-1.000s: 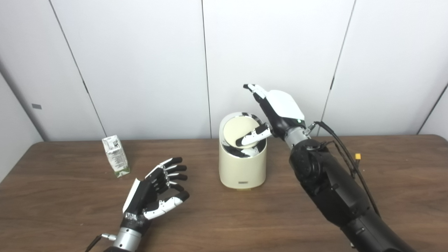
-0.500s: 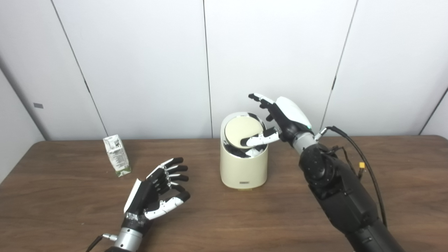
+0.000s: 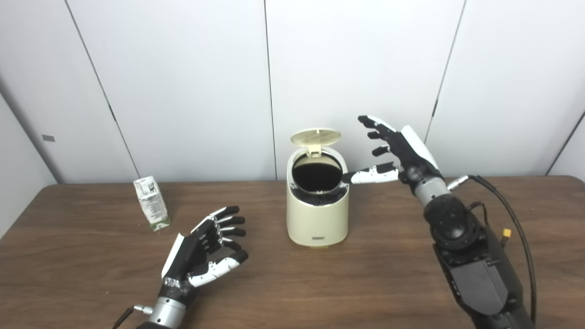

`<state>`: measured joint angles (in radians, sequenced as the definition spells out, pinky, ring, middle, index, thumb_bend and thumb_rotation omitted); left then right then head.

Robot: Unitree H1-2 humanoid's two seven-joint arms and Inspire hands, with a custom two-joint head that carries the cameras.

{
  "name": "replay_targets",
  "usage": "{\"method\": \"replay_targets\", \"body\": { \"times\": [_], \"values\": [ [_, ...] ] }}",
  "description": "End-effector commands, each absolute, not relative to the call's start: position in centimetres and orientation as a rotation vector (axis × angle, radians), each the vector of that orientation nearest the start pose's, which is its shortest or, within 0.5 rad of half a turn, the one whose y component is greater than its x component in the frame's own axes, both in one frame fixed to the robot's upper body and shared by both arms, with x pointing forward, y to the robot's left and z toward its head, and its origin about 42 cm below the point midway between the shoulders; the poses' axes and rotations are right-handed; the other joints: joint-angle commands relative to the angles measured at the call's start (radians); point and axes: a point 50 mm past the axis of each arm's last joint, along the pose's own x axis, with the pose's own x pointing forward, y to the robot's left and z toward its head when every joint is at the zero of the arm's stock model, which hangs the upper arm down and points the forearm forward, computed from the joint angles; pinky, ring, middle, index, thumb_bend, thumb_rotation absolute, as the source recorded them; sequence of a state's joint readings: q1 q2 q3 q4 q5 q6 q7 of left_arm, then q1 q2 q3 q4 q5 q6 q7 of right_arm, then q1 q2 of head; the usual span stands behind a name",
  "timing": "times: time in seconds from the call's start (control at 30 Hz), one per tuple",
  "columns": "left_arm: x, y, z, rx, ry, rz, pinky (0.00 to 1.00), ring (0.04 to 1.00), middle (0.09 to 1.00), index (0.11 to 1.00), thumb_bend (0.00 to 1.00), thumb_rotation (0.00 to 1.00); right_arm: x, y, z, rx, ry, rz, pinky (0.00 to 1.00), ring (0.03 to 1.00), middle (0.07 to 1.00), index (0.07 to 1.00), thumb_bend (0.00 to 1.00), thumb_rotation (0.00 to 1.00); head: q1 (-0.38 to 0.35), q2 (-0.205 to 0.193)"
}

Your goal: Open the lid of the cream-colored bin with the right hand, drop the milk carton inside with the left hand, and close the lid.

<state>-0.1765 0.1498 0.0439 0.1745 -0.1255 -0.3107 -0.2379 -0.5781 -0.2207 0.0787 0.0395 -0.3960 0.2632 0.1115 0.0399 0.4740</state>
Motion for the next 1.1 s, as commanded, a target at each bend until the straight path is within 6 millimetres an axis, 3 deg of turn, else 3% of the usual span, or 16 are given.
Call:
{"method": "replay_targets", "body": {
  "times": [0.0, 0.2, 0.47, 0.57, 0.93, 1.0, 1.07],
  "values": [
    [33.9, 25.3, 13.6, 0.067, -0.355, -0.216, 0.55, 0.685, 0.762, 0.844, 0.77, 0.25, 43.2, -22.0, 29.9, -0.592, -0.407, 0.044, 0.72, 0.834, 0.875, 0.864, 0.82, 0.27, 0.001, 0.002],
    [34.0, 25.4, 13.7, 0.059, -0.364, -0.218, 0.54, 0.676, 0.762, 0.846, 0.76, 0.23, 40.3, -23.7, 27.5, -0.453, -0.411, 0.046, 0.75, 0.879, 0.893, 0.893, 0.82, 0.30, 0.000, 0.002],
    [33.9, 25.4, 14.0, 0.063, -0.365, -0.216, 0.54, 0.677, 0.763, 0.843, 0.77, 0.23, 37.4, -26.1, 21.8, -0.375, -0.408, 0.098, 0.81, 0.880, 0.922, 0.924, 0.83, 0.31, -0.001, 0.006],
    [33.9, 25.4, 14.0, 0.063, -0.366, -0.214, 0.54, 0.677, 0.763, 0.844, 0.77, 0.22, 36.7, -26.5, 20.3, -0.406, -0.365, 0.086, 0.79, 0.861, 0.913, 0.927, 0.85, 0.33, 0.000, 0.006],
    [33.9, 25.5, 14.1, 0.059, -0.372, -0.207, 0.53, 0.670, 0.757, 0.841, 0.77, 0.22, 35.1, -27.3, 18.2, -0.406, -0.316, 0.100, 0.80, 0.885, 0.935, 0.938, 0.82, 0.24, 0.003, 0.006],
    [34.0, 25.4, 14.1, 0.052, -0.368, -0.206, 0.53, 0.672, 0.757, 0.841, 0.76, 0.20, 35.0, -27.3, 17.9, -0.416, -0.321, 0.104, 0.80, 0.883, 0.933, 0.933, 0.81, 0.22, 0.020, -0.001],
    [33.9, 25.2, 14.0, 0.053, -0.364, -0.208, 0.53, 0.673, 0.758, 0.840, 0.76, 0.19, 35.0, -27.4, 17.7, -0.424, -0.323, 0.105, 0.77, 0.876, 0.932, 0.929, 0.81, 0.21, 0.094, -0.026]
  ]
}}
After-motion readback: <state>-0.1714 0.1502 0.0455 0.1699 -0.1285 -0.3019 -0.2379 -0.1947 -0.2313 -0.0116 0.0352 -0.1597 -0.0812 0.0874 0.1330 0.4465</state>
